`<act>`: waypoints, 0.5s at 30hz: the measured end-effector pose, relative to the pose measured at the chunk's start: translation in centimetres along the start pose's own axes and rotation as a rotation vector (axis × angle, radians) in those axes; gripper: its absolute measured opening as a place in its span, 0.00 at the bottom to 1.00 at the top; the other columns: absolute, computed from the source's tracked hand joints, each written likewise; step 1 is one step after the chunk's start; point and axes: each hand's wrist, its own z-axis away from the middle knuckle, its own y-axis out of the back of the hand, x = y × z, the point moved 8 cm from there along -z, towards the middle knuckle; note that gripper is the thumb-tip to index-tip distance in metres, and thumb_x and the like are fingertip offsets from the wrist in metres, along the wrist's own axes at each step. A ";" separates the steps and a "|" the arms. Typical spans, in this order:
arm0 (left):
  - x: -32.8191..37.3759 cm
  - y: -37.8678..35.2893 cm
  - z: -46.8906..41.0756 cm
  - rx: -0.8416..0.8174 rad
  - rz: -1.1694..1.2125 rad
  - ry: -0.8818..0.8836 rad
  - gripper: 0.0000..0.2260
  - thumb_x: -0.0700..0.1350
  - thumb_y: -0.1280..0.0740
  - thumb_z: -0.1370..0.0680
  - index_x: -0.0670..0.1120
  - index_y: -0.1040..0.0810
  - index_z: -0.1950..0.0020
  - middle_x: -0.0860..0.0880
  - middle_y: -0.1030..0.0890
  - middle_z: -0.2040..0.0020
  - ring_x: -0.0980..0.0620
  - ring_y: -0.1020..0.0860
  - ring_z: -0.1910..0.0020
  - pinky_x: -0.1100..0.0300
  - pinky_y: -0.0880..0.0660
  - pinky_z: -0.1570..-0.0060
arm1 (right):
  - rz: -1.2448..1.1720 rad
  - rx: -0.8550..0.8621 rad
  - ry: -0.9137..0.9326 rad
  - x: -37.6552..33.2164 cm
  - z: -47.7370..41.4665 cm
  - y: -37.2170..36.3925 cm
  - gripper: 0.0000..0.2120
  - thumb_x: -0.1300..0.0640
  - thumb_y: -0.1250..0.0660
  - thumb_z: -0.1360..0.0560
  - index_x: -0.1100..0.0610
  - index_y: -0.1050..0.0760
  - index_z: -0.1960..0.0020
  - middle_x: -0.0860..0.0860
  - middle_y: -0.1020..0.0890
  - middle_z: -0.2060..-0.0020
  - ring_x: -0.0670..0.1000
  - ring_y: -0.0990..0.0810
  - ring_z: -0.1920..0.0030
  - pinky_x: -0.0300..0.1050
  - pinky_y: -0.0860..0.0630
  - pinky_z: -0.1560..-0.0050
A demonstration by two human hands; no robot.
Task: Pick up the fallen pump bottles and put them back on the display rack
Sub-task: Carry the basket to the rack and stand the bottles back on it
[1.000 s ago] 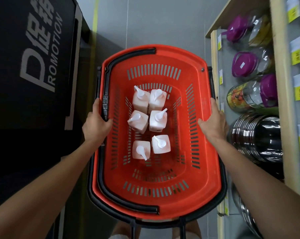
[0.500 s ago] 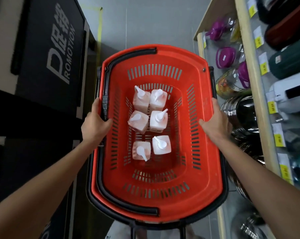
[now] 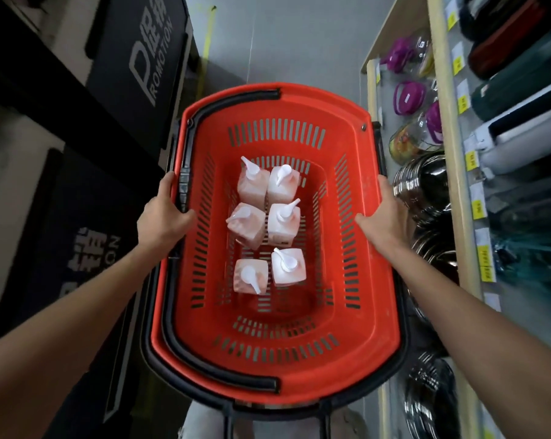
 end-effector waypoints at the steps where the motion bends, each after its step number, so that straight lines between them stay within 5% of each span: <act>1: -1.0 0.3 1.2 -0.005 0.006 0.001 0.33 0.49 0.32 0.27 0.54 0.42 0.24 0.50 0.22 0.57 0.49 0.23 0.60 0.55 0.27 0.60 | 0.005 0.002 0.010 -0.1 1.4 -0.1 0.39 0.52 0.29 0.31 0.43 0.44 0.25 0.57 0.21 0.44 0.61 0.22 0.45 0.54 0.26 0.46; 15: -13.0 4.4 19.2 0.008 0.000 0.038 0.31 0.48 0.33 0.26 0.51 0.41 0.24 0.50 0.23 0.59 0.51 0.26 0.62 0.55 0.31 0.61 | 0.031 -0.022 0.064 2.3 21.7 -1.4 0.36 0.55 0.30 0.31 0.45 0.41 0.27 0.56 0.19 0.49 0.61 0.20 0.49 0.51 0.26 0.50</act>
